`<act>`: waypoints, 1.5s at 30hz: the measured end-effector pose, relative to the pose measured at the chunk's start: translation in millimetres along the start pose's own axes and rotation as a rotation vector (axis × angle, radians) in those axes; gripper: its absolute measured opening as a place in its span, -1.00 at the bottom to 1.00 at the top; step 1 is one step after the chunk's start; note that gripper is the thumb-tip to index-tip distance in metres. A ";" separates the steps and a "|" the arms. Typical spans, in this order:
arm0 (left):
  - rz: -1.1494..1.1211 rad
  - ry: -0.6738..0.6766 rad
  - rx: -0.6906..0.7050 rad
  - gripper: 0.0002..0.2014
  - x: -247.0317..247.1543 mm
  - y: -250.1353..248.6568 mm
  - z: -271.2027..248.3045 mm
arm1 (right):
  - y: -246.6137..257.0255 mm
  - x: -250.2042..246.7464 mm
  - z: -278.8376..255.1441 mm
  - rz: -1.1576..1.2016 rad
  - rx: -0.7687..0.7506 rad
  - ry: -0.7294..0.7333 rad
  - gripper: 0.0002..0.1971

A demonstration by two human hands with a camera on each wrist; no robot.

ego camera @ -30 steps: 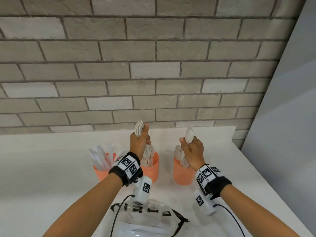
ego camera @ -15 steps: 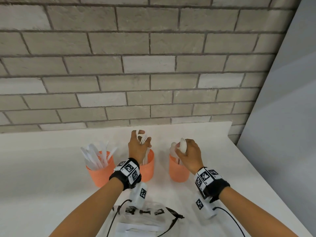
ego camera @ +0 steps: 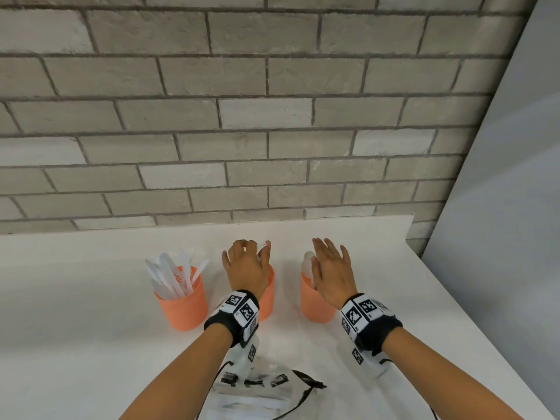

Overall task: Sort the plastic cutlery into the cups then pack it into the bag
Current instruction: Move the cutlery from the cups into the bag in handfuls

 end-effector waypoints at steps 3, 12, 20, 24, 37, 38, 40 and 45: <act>0.058 0.036 -0.018 -0.55 1.7 0.7 -1.1 | 1.4 3.8 2.8 -0.085 -0.038 0.047 -0.04; -0.111 0.085 0.001 -0.36 -1.0 5.4 -9.1 | 5.5 3.6 -3.7 -0.189 -0.012 0.215 -0.35; 0.057 0.090 0.119 -0.45 -4.9 1.5 -11.7 | 5.0 1.4 -4.6 -0.190 0.043 0.250 -0.37; 0.202 0.150 0.075 -0.18 2.3 3.6 -15.3 | 4.9 1.1 -4.0 -0.198 0.062 0.280 -0.30; 0.351 0.368 0.007 -0.31 1.9 3.1 -15.0 | 4.8 1.6 -2.8 -0.220 0.083 0.316 -0.22; 0.360 0.392 -0.002 -0.29 1.1 2.2 -14.5 | 4.9 0.8 -2.7 -0.219 0.082 0.327 -0.22; 0.345 0.432 -0.034 -0.23 -1.1 0.0 -13.5 | 4.1 -0.4 -1.3 -0.207 0.079 0.341 -0.22; 0.235 0.522 -0.090 -0.15 -12.1 -5.1 -11.8 | 2.4 -6.2 -5.3 -0.124 0.126 0.295 -0.20</act>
Point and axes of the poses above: each hand's wrist, its own z-axis towards the middle knuckle, its own x-axis out of the palm, y = z × x, the point moved 3 cm from there along z, towards the middle knuckle, and after that the axes turned 8 degrees about -y, right-handed, at the moved point
